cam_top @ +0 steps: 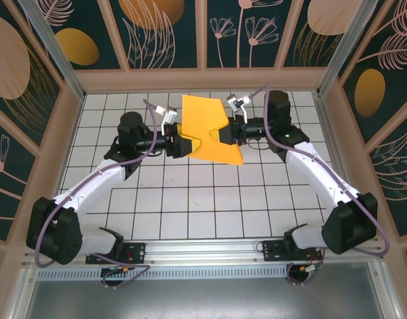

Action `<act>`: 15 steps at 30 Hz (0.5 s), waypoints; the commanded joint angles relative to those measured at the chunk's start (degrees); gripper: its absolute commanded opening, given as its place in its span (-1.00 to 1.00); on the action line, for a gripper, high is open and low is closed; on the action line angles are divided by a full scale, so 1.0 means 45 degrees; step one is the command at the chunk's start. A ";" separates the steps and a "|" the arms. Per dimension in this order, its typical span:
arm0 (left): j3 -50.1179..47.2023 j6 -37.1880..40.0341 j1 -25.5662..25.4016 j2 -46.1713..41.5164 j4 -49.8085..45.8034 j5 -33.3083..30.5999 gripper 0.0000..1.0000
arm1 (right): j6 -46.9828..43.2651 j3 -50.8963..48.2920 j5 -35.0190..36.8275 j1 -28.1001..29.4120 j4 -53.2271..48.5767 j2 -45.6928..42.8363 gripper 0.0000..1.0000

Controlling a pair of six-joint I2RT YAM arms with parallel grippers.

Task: Fold a paper plane with a square sheet of paper (fold left side to right side)
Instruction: Place a square sheet of paper at the center of the table.

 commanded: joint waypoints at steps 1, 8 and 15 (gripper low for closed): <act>0.0320 0.0110 -0.0061 -0.0026 0.0665 0.0553 0.41 | -0.0346 0.0226 0.0124 0.0037 -0.0125 0.0144 -0.44; -0.0005 -0.0165 -0.0070 0.0289 0.0454 0.0071 -0.81 | 0.0002 -0.0347 0.1413 -0.0503 -0.0617 0.0118 -0.28; -0.1401 -0.0852 -0.0158 0.1211 0.0347 -0.0245 -0.94 | 0.0521 -0.1541 0.4017 -0.1915 -0.1768 -0.0063 0.44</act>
